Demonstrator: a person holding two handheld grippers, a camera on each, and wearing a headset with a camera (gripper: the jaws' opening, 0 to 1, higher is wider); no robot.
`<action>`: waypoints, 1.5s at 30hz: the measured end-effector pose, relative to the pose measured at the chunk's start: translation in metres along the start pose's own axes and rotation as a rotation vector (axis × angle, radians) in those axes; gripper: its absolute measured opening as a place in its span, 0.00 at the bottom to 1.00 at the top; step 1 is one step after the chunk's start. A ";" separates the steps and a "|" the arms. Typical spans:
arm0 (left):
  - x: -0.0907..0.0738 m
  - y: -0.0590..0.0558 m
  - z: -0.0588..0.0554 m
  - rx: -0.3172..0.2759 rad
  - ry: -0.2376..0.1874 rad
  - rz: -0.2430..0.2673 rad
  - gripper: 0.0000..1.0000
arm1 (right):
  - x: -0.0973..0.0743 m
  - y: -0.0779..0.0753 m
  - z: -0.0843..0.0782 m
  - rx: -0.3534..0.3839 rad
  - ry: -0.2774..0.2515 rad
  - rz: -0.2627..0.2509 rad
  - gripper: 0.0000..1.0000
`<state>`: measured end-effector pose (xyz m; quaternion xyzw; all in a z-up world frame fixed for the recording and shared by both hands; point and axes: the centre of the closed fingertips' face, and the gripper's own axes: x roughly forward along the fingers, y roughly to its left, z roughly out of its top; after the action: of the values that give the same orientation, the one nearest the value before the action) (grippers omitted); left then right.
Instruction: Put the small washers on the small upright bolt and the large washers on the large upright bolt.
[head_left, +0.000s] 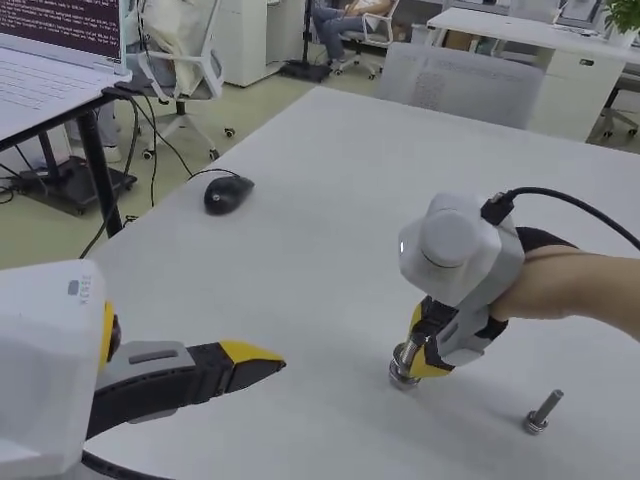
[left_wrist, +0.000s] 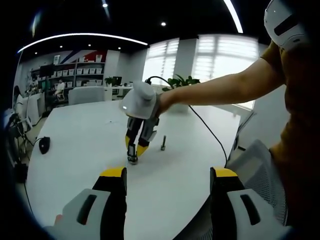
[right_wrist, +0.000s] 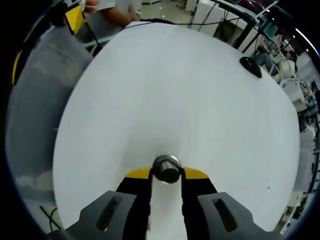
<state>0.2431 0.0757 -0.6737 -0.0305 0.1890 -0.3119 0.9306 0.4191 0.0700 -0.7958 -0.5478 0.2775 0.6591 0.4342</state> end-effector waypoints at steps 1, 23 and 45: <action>0.000 0.000 -0.001 -0.001 0.001 -0.001 0.67 | 0.001 0.001 -0.001 0.002 0.001 0.002 0.22; 0.001 0.002 -0.006 -0.013 0.006 0.004 0.67 | 0.015 0.007 -0.004 0.036 -0.017 0.034 0.23; 0.006 0.002 -0.003 -0.004 0.002 -0.012 0.67 | -0.022 0.012 -0.007 0.124 -0.163 -0.042 0.25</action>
<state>0.2474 0.0746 -0.6790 -0.0332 0.1903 -0.3173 0.9284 0.4127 0.0523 -0.7779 -0.4701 0.2702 0.6736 0.5022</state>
